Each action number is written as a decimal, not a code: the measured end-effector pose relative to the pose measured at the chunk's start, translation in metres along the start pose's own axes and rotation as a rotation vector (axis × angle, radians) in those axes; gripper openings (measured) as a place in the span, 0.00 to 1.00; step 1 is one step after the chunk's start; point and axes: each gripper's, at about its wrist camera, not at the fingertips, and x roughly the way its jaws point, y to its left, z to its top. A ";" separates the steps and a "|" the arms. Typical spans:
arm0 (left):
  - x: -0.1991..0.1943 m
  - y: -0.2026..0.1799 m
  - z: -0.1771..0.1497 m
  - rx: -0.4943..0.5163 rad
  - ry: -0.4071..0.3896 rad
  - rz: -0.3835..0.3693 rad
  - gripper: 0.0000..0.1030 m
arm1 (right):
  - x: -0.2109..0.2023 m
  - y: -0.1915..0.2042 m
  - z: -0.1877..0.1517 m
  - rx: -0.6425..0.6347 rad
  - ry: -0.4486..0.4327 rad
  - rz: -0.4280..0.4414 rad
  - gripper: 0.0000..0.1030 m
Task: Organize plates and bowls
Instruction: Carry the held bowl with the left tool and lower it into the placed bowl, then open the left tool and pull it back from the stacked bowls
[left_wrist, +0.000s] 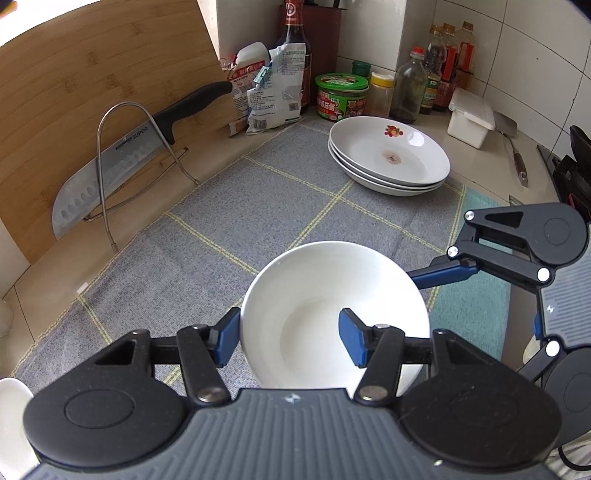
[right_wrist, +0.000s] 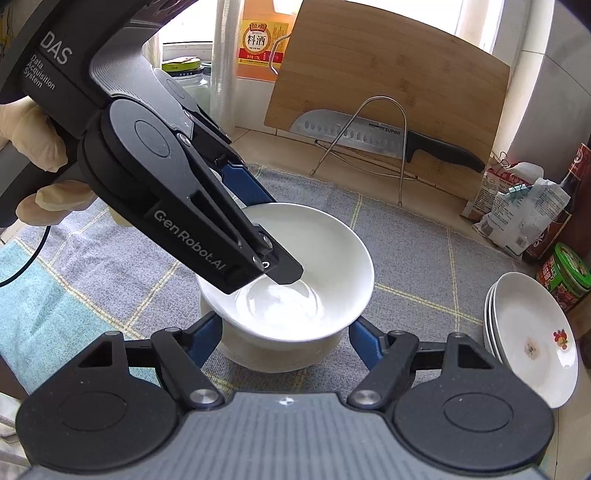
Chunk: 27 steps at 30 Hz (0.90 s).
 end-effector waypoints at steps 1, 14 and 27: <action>0.001 0.000 0.000 0.001 0.002 0.000 0.54 | 0.000 0.000 -0.001 0.002 0.001 0.002 0.77; 0.006 0.000 -0.002 -0.003 0.022 -0.004 0.54 | 0.005 0.000 -0.006 0.021 0.015 0.029 0.77; 0.008 0.000 -0.003 -0.004 0.024 -0.006 0.55 | 0.007 -0.002 -0.007 0.036 0.017 0.048 0.77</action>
